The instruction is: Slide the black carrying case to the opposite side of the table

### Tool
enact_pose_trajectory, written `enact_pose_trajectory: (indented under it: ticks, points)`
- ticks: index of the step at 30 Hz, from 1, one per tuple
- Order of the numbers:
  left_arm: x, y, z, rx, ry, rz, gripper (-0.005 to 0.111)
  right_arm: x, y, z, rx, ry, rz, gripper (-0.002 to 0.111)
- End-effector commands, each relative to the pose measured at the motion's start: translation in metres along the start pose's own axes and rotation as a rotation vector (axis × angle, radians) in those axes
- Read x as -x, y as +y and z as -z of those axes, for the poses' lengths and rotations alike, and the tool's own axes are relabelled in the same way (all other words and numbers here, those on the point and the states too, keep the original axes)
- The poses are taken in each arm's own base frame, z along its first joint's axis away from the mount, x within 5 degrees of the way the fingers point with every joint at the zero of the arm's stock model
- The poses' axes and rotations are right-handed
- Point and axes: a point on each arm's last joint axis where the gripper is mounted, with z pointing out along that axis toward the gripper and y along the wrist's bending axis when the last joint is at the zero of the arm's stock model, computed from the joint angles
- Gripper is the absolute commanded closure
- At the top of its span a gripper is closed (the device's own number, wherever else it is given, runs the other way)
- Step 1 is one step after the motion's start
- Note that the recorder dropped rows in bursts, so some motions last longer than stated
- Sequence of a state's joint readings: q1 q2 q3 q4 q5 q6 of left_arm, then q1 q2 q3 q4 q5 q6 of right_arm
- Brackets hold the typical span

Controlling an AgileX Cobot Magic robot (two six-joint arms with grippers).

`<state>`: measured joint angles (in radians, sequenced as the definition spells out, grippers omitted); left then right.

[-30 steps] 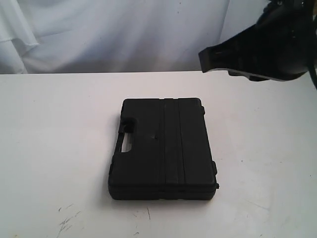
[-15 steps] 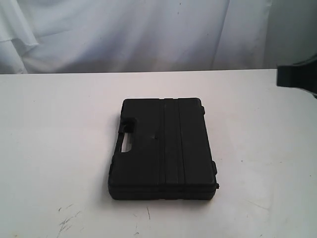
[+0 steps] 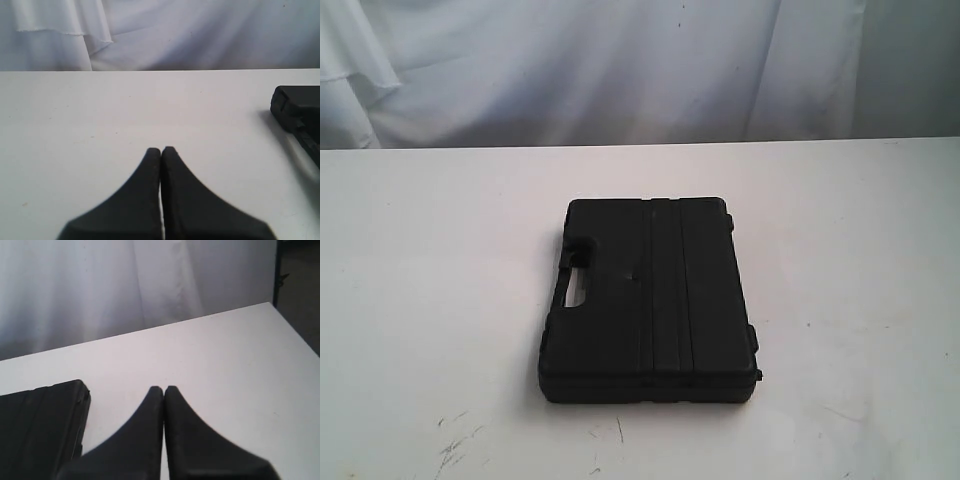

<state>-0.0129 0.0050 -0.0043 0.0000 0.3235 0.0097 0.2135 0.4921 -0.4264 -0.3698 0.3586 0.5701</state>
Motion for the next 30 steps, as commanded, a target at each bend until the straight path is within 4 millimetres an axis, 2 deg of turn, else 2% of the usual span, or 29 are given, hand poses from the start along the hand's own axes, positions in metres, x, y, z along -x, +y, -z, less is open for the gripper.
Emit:
enact_pose_trajectory:
  ticks: [1,6,11,17,25,30]
  points:
    - [0.0,0.0,0.0,-0.001,-0.009,0.014,0.107,-0.012,-0.009,0.015,-0.036,-0.077,0.01,0.108]
    - [0.0,0.0,0.0,-0.001,-0.009,0.014,0.107,-0.02,-0.016,0.029,-0.073,-0.082,0.025,0.108]
    - [0.0,0.0,0.0,-0.001,-0.009,0.014,0.107,-0.025,-0.02,0.034,-0.111,-0.044,0.043,0.108]
    - [0.0,0.0,0.0,-0.001,-0.009,0.014,0.107,-0.028,-0.018,0.029,-0.086,-0.058,0.045,0.108]
    - [0.0,0.0,0.0,-0.001,-0.009,0.014,0.107,-0.051,-0.01,0.016,0.046,-0.061,0.083,0.108]
    - [0.0,0.0,0.0,-0.001,-0.009,0.014,0.107,-0.061,-0.009,0.012,0.072,-0.067,0.118,0.108]
